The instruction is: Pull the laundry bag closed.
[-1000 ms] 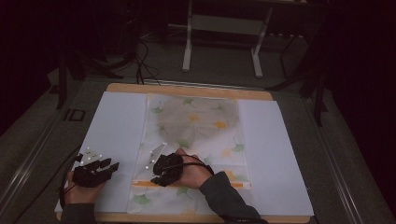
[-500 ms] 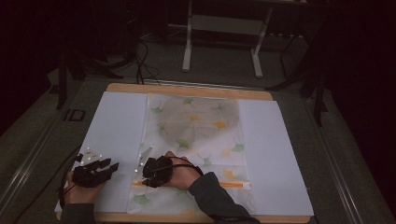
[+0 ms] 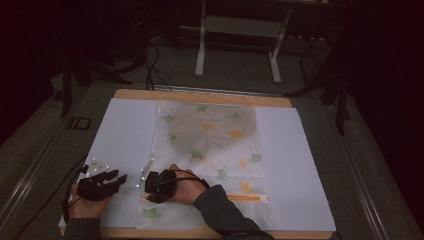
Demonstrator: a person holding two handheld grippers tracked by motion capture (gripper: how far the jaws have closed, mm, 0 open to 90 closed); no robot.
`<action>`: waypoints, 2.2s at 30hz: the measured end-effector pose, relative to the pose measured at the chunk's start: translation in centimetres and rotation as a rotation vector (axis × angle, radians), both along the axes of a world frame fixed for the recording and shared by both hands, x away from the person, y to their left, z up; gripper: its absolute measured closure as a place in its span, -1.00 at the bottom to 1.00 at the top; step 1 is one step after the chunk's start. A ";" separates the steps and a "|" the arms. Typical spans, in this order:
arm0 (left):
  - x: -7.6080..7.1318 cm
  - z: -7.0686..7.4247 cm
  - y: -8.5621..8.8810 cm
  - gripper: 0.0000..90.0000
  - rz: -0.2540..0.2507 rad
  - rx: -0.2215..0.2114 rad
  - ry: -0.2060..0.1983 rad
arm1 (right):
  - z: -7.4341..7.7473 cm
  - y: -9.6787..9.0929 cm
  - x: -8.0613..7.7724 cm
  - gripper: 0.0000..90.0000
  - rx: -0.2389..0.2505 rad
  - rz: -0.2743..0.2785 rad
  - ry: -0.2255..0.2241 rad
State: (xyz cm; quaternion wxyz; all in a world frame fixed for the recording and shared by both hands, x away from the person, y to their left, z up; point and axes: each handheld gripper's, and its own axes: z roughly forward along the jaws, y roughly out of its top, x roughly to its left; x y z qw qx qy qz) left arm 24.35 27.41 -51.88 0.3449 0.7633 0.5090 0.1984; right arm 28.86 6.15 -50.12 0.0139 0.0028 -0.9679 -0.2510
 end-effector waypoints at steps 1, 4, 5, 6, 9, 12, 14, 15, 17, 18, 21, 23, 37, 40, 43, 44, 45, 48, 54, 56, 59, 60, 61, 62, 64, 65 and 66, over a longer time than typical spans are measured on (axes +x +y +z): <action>0.0 0.0 0.0 0.34 0.000 -0.001 0.000 | 0.0 0.2 0.0 0.65 -0.005 0.002 0.003; 0.0 0.0 0.0 0.34 0.000 0.000 0.002 | -0.2 0.4 -0.1 0.65 -0.011 0.003 0.004; 0.0 0.0 0.0 0.34 0.001 -0.001 0.002 | -0.4 0.7 0.0 0.65 -0.025 -0.001 -0.004; 0.0 0.0 0.0 0.33 0.001 -0.001 0.002 | -0.4 0.7 0.0 0.65 -0.025 -0.001 -0.004; 0.0 0.0 0.0 0.33 0.003 -0.002 0.001 | -0.8 1.0 0.2 0.66 -0.037 -0.006 0.015; 0.0 0.0 0.1 0.33 0.004 -0.004 0.002 | -1.0 1.2 0.2 0.68 -0.047 -0.002 0.012; 0.0 0.0 0.1 0.33 0.004 -0.005 0.001 | -1.1 1.3 0.2 0.70 -0.049 -0.006 0.017; 0.0 0.0 0.0 0.33 0.004 -0.003 0.001 | -1.1 1.4 0.3 0.76 -0.050 -0.012 0.020; 0.0 0.0 0.0 0.33 0.002 -0.004 0.003 | -1.0 1.6 0.2 0.79 -0.058 -0.012 0.017; 0.0 0.0 0.0 0.33 0.002 -0.004 0.003 | -1.0 1.6 0.2 0.79 -0.058 -0.012 0.017; 0.0 0.0 0.0 0.33 0.000 -0.003 0.004 | -0.9 2.0 -0.2 0.84 -0.078 0.003 -0.024; 0.0 0.0 0.0 0.34 -0.003 -0.004 0.005 | -0.9 2.0 -0.4 0.85 -0.085 -0.001 -0.033; -0.3 0.3 -0.1 0.37 -0.039 -0.048 0.015 | -0.7 1.6 -0.7 0.87 -0.084 -0.004 -0.075; -0.5 0.4 -0.3 0.37 -0.050 -0.057 0.019 | -0.5 1.4 -0.7 0.87 -0.079 -0.007 -0.075; -0.6 0.5 -0.5 0.37 -0.067 -0.067 0.030 | -0.3 1.3 -0.8 0.87 -0.074 -0.005 -0.080; -0.7 0.6 -0.6 0.37 -0.074 -0.067 0.033 | -0.3 1.2 -0.8 0.87 -0.073 -0.005 -0.079; -0.7 0.6 -0.6 0.37 -0.074 -0.067 0.033 | -0.2 1.2 -0.8 0.87 -0.071 -0.006 -0.080; -1.0 0.7 -0.9 0.37 -0.093 -0.088 0.061 | -0.1 1.1 -0.8 0.87 -0.069 -0.006 -0.083; -1.6 1.0 -1.6 0.39 -0.120 -0.131 0.094 | -0.1 0.7 -0.7 0.87 -0.058 -0.017 -0.078; -1.7 0.9 -1.8 0.39 -0.134 -0.140 0.107 | -0.1 0.6 -0.7 0.87 -0.058 -0.018 -0.077; -2.0 0.8 -2.1 0.39 -0.150 -0.163 0.129 | -0.1 0.6 -0.6 0.87 -0.055 -0.019 -0.077; -2.1 0.7 -2.2 0.39 -0.155 -0.173 0.135 | -0.1 0.6 -0.6 0.87 -0.057 -0.017 -0.078; -2.1 0.7 -2.2 0.39 -0.155 -0.173 0.135 | -0.1 0.6 -0.6 0.87 -0.057 -0.017 -0.078; -2.2 0.6 -2.4 0.39 -0.166 -0.181 0.151 | -0.2 0.7 -0.7 0.87 -0.056 -0.015 -0.080; -2.4 0.5 -2.6 0.39 -0.180 -0.192 0.163 | -0.2 0.7 -0.7 0.87 -0.054 -0.017 -0.081; -2.4 0.3 -2.7 0.39 -0.183 -0.199 0.167 | -0.2 0.8 -0.7 0.87 -0.054 -0.017 -0.082; -2.5 0.3 -2.8 0.39 -0.191 -0.197 0.177 | -0.1 0.8 -0.8 0.87 -0.053 -0.017 -0.082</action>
